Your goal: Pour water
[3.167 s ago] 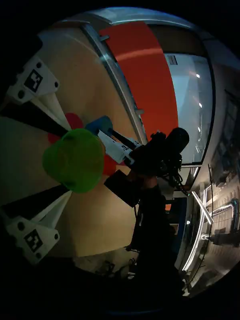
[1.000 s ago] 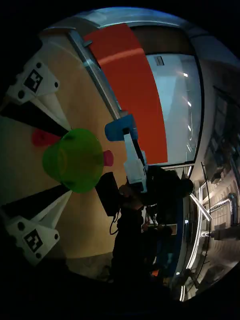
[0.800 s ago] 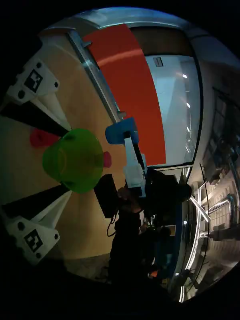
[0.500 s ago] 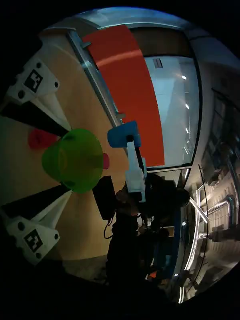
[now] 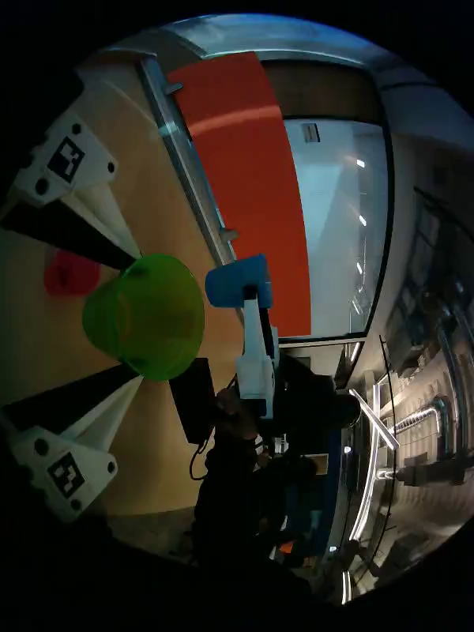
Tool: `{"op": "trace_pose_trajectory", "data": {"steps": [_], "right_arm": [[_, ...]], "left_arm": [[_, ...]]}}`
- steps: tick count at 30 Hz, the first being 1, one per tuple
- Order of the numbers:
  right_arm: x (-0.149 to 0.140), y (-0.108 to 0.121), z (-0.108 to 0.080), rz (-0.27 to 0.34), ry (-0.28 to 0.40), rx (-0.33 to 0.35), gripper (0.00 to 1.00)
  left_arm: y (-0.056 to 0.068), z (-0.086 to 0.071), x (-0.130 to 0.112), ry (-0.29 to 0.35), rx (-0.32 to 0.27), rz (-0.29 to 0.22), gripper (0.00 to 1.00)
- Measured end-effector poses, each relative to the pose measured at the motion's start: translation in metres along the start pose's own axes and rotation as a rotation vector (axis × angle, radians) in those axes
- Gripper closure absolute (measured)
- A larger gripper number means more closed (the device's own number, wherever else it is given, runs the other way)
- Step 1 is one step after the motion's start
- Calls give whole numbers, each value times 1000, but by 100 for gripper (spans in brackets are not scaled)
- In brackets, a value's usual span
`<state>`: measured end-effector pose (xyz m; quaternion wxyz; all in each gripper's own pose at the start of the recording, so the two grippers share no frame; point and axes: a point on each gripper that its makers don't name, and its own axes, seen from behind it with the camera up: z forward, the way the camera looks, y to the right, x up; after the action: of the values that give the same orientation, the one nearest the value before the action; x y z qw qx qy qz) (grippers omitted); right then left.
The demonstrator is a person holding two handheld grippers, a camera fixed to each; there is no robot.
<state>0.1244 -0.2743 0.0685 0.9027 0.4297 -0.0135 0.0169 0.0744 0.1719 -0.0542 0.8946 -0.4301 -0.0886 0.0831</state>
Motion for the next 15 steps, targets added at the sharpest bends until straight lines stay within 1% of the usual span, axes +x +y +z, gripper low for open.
{"op": "trace_pose_trajectory", "data": {"steps": [8, 12, 15], "right_arm": [[3, 0, -5, -10, 1, 3, 13], [5, 1, -7, -14, 1, 1, 12], [7, 1, -9, -18, 3, 0, 13]], "left_arm": [[-3, 5, 12, 52, 4, -26, 19], [-2, 6, 18, 78, 0, -34, 19], [-2, 7, 20, 86, -3, -38, 19]]}}
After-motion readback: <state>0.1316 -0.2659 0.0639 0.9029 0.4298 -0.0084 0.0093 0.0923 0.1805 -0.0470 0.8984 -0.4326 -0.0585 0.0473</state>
